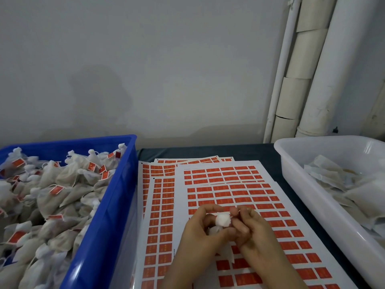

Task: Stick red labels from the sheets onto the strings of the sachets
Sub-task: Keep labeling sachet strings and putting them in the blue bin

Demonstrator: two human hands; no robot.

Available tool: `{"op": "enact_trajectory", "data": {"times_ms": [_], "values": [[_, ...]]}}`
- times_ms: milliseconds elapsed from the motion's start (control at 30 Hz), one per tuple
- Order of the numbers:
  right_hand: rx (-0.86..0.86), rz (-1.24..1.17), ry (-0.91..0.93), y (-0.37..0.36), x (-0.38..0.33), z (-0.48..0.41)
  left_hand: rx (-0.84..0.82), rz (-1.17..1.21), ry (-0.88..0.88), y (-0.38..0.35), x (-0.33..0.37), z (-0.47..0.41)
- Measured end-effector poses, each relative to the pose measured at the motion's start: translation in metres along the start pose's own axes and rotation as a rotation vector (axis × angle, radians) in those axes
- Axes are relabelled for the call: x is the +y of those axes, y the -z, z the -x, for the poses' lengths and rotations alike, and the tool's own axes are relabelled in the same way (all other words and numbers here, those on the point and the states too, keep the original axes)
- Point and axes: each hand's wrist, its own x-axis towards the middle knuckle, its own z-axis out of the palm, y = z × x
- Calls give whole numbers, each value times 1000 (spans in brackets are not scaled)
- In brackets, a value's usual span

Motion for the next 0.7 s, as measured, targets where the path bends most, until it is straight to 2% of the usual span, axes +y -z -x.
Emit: {"op": "enact_trajectory", "data": {"times_ms": [100, 233, 333, 567, 633, 700], "values": [[-8, -121, 11, -2, -5, -2, 16, -53, -32, 0, -1, 0], [37, -55, 141, 0, -14, -7, 45, -157, 6, -2, -6, -1], [61, -39, 201, 3, -18, -10, 7, -193, 14, -3, -7, -1], [110, 25, 238, 7, -21, -13, -70, -254, -19, -4, -2, 2], [114, 109, 263, 7, -21, -11, -96, -270, -19, -3, -2, 5], [124, 377, 342, 6, -17, -9, -99, -272, 3, 0, 1, 8]]}}
